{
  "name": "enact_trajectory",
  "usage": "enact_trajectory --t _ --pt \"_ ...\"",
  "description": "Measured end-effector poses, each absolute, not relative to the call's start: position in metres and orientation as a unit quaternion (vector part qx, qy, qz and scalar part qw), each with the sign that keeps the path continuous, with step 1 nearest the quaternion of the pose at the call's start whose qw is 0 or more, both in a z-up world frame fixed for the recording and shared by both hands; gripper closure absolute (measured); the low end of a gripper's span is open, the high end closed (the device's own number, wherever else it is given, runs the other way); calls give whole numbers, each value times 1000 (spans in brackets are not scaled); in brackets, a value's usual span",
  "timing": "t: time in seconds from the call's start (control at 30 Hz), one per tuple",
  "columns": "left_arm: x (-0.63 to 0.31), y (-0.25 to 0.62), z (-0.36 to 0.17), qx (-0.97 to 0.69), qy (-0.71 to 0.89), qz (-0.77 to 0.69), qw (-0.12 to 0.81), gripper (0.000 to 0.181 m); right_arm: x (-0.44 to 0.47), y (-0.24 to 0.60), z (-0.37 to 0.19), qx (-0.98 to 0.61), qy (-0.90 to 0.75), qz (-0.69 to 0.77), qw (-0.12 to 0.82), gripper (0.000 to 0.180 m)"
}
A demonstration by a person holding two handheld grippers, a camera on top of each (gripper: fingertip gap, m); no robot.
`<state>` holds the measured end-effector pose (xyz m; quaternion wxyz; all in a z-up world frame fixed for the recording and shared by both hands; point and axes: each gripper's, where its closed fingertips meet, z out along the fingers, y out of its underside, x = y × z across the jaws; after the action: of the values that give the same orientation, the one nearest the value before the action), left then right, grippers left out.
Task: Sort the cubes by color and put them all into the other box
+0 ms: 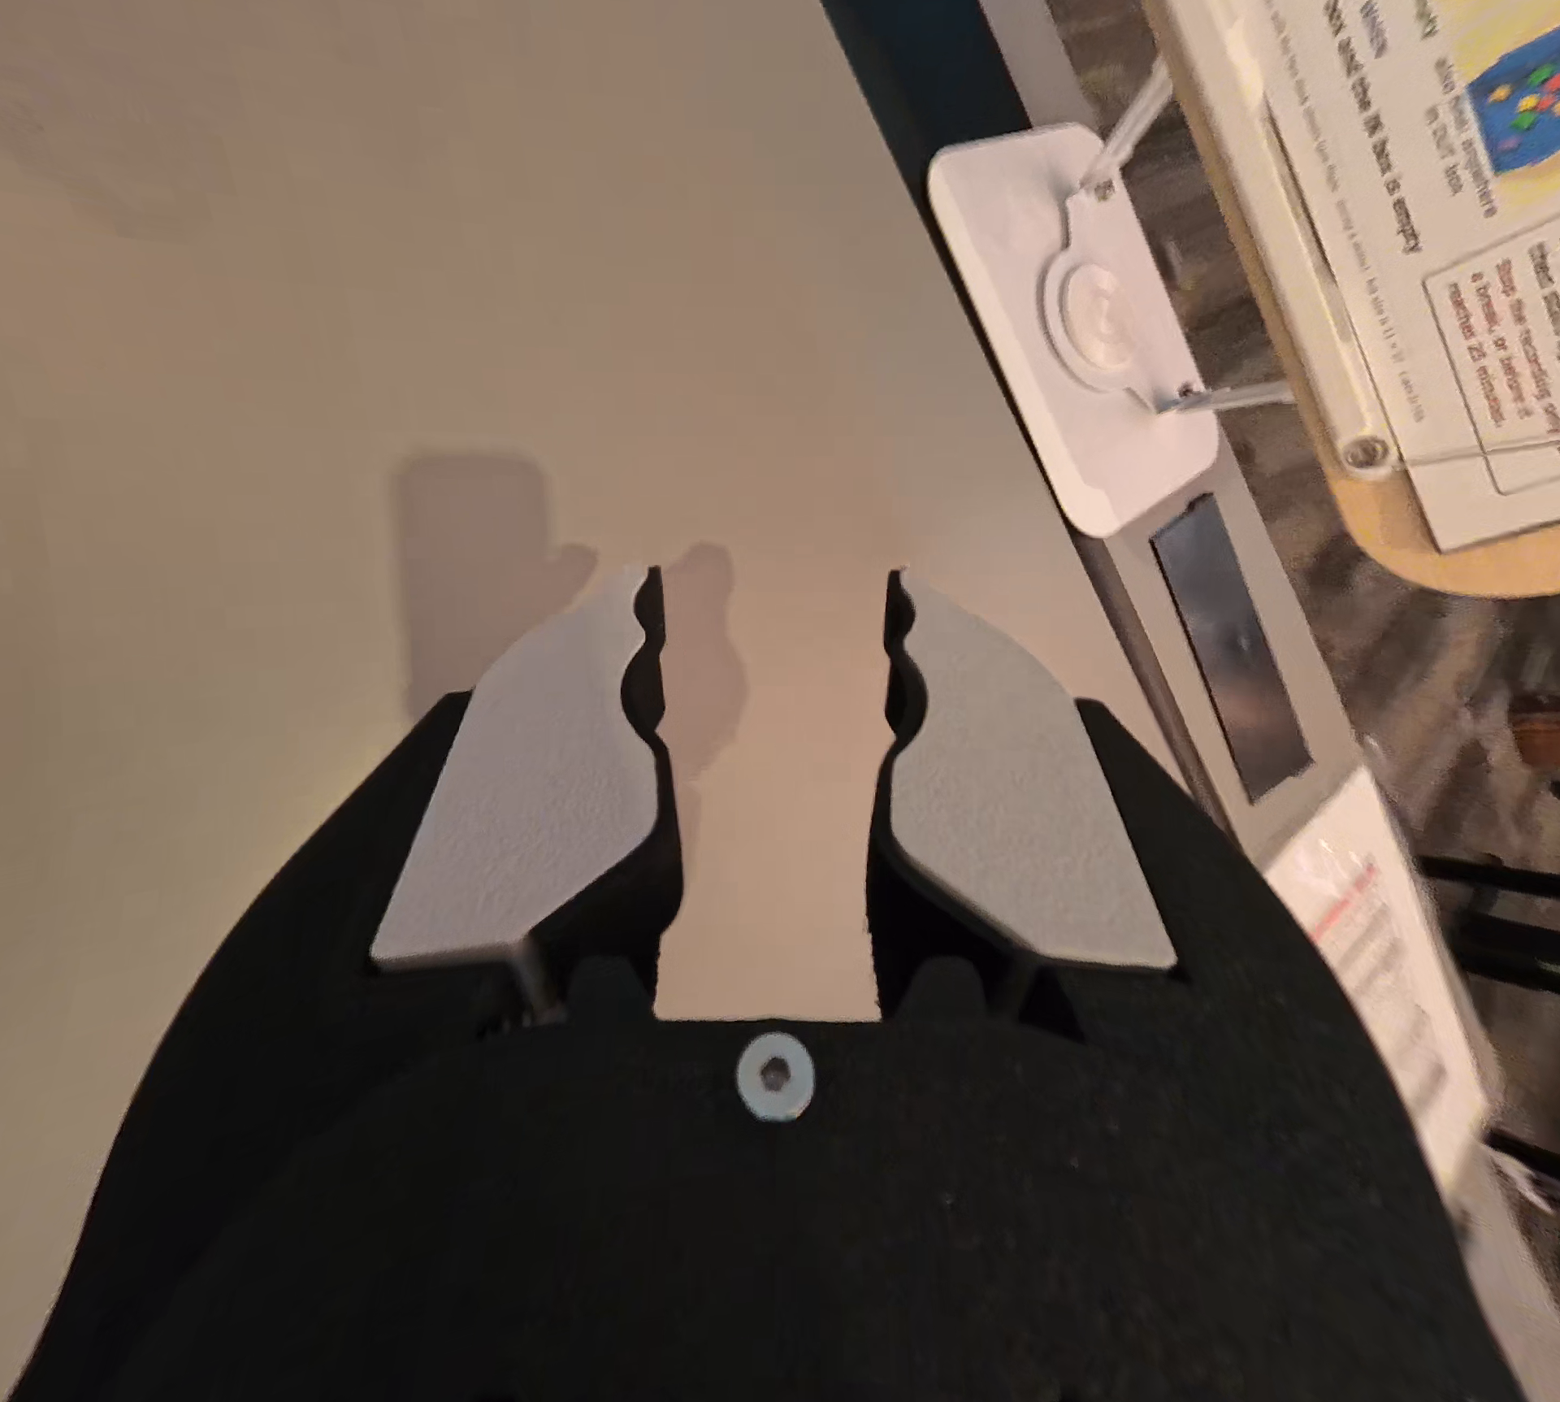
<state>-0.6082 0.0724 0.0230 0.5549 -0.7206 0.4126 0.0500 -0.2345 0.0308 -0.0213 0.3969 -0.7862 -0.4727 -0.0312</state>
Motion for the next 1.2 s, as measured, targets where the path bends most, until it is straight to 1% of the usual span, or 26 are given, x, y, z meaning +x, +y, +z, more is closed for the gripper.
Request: enact_trajectory --t 0.1,0.2,0.3,0.43,0.67,0.7,0.73,0.77,0.87,1.03,1.1,1.2 --pt "-549 52 69 -656 434 40 616 159 -260 23 1 -780 -463 68 416 130" --pt "-480 32 91 -596 468 34 652 160 -287 8 31 -763 -441 189 432 130" --pt "-410 17 89 -551 503 18 666 160 -296 -4 54 -749 -405 271 450 130" --pt "-333 8 77 -506 535 9 677 160 -286 -8 59 -757 -372 300 446 127" --pt "-257 2 68 -475 565 -17 674 160 -259 1 63 -772 -309 337 441 125" --pt "-251 1 68 -472 568 -21 674 160 -258 2 62 -772 -309 345 435 127" --pt "-246 -1 68 -469 571 -24 674 160 -257 1 61 -772 -313 352 428 136" --pt "-242 -2 68 -467 574 -26 672 160 -257 -1 59 -768 -324 357 422 157" --pt "-235 0 66 -479 573 -35 664 160 -251 3 59 -768 -330 348 426 158" --pt "-225 1 72 -500 552 -73 664 149 -216 9 76 -766 -324 322 453 158" --pt "-224 0 72 -512 546 -93 656 148 -179 12 92 -769 -309 289 479 158" --pt "-225 2 66 -525 534 -126 651 152 -65 21 97 -820 -230 133 508 158"
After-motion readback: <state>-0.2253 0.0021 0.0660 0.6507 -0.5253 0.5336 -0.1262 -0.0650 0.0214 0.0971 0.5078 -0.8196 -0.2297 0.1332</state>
